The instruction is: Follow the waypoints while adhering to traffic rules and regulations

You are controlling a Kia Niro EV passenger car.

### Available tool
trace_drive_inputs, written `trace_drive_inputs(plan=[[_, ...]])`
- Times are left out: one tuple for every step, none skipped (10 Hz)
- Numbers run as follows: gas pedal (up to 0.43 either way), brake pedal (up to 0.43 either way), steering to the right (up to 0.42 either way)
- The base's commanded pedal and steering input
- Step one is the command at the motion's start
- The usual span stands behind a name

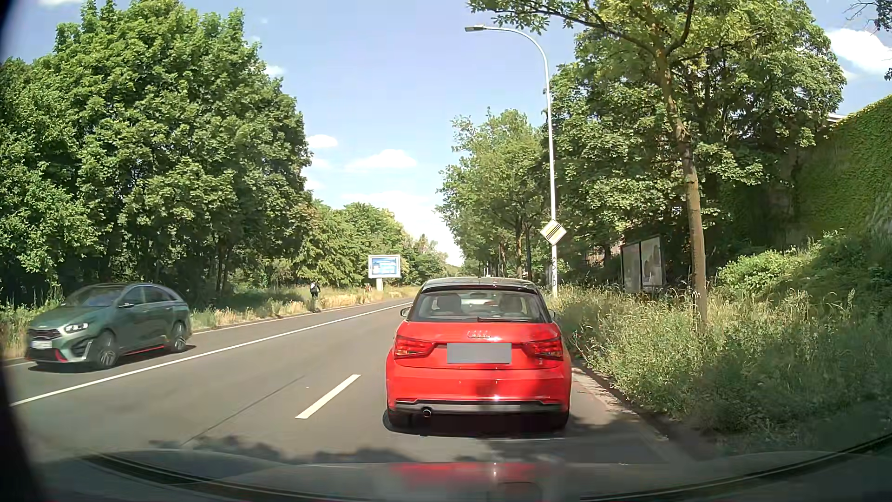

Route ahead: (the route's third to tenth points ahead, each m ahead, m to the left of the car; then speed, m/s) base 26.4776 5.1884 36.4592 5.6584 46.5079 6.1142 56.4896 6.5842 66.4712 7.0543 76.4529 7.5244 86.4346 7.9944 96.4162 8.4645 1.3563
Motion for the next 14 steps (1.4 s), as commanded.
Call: trace_drive_inputs(plan=[[0.067, 0.03, 0.005], [0.067, 0.03, 0.005], [0.067, 0.03, 0.005], [0.067, 0.03, 0.004], [0.067, 0.03, 0.005], [0.067, 0.037, 0.004], [0.067, 0.03, 0.004], [0.067, 0.037, 0.004], [0.059, 0.037, 0.004], [0.039, 0.03, 0.004], [0.008, 0.03, 0.004], [0.0, 0.03, 0.003], [0.0, 0.03, 0.003], [0.0, 0.03, 0.002]])
